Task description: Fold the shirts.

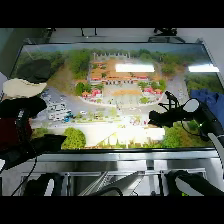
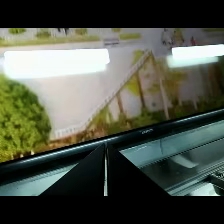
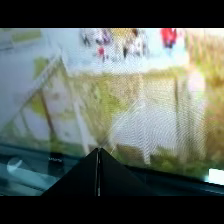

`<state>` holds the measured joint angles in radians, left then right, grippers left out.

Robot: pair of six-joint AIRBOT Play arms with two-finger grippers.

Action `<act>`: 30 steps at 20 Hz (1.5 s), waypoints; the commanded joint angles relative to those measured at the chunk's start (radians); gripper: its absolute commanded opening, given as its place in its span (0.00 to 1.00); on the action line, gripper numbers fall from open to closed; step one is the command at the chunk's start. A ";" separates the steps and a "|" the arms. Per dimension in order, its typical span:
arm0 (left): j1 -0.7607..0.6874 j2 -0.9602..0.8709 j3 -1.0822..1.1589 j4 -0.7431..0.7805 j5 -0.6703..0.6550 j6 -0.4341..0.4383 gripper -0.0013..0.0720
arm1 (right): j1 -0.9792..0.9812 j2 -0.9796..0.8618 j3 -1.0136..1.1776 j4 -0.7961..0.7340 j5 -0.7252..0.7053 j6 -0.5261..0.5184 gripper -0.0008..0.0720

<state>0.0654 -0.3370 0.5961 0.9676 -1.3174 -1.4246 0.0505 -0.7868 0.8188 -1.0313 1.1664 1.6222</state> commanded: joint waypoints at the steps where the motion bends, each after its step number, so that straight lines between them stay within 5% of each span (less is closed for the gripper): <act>1: 0.000 0.001 0.000 0.000 0.000 -0.001 0.03 | 0.001 0.001 0.000 0.000 0.000 0.000 0.05; 14: 0.000 0.001 0.000 0.000 0.003 -0.001 0.03 | 0.001 0.001 0.000 0.000 -0.001 0.000 0.04; 22: 0.000 -0.020 0.000 -0.013 0.174 -0.008 0.03 | 0.001 -0.002 0.000 0.000 -0.082 0.000 0.05; 26: 0.003 -0.206 0.076 0.118 0.164 -0.061 0.03 | 0.002 -0.030 0.000 0.000 -0.082 0.000 0.05; 29: 0.002 -0.475 0.320 0.275 0.133 -0.019 0.04 | 0.002 -0.068 0.000 0.000 -0.090 -0.056 0.05; 30: 0.002 -0.560 0.414 0.299 0.135 0.000 0.13 | 0.002 -0.082 0.000 0.000 -0.089 -0.068 0.05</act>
<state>0.0669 -0.6884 0.8177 1.1378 -1.1709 -1.4570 0.0517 -0.8375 0.8188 -1.0309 1.0817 1.5959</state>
